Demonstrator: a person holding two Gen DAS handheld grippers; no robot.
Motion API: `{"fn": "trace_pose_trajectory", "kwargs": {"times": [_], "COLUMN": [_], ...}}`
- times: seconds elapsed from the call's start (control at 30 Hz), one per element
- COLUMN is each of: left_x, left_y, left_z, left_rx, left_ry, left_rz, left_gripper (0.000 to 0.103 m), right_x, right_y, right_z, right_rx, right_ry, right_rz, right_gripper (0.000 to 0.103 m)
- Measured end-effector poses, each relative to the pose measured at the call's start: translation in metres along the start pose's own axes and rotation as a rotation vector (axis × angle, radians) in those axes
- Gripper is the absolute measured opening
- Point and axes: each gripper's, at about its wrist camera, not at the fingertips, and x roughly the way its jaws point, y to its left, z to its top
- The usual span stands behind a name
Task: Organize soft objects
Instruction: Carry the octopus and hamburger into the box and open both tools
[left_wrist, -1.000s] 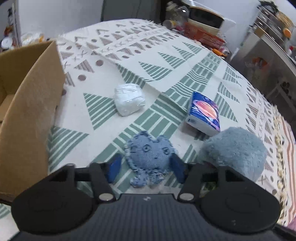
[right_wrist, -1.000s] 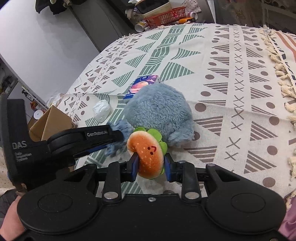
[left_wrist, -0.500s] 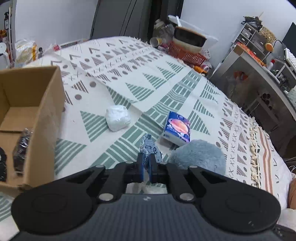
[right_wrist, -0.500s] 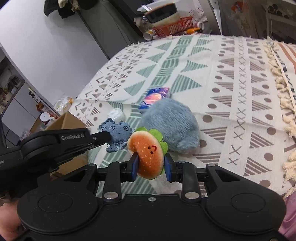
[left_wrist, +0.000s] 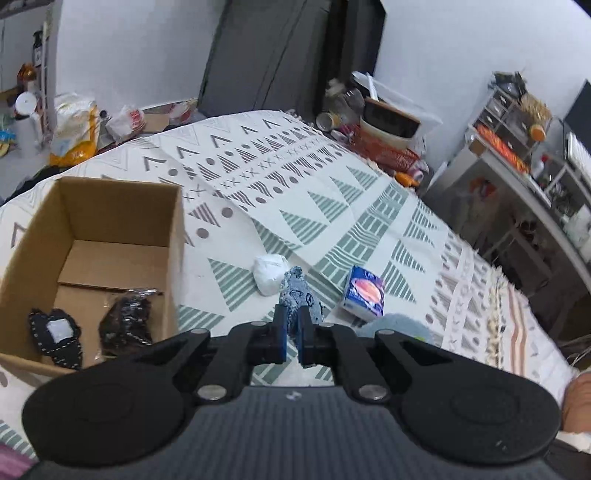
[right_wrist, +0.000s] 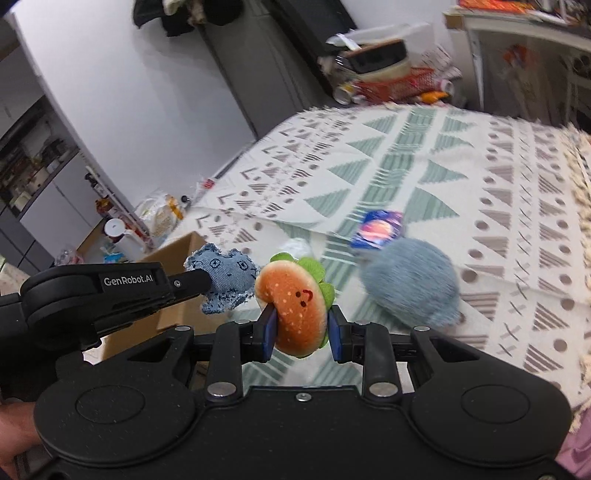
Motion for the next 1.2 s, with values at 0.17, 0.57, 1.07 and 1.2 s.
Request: {"fn": "trace_pose_trajectory", "kwargs": {"times": [0.17,0.57,1.07,1.2], "left_x": [-0.019,-0.026,-0.012,-0.007], "left_y": [0.018,0.071,0.148,0.161], "left_z": [0.013,0.030,0.043,0.044], "left_rx": [-0.026,-0.099,-0.260,-0.296], "left_ry": [-0.030,-0.046,-0.023,-0.007], "left_rz": [-0.003,0.075,0.184,0.221], "left_gripper": [0.004,0.004,0.004,0.004], "right_x": [0.000,0.035,0.092,0.104], "right_y": [0.029,0.084,0.122,0.129], "right_z": [0.008,0.018,0.021,0.023], "right_rx": [-0.041,-0.077,-0.095,-0.097], "right_ry": [-0.021,-0.008,0.068,0.079], "right_rz": [0.020,0.071,0.125,0.139], "right_gripper": [0.028,0.028,0.028,0.028]}}
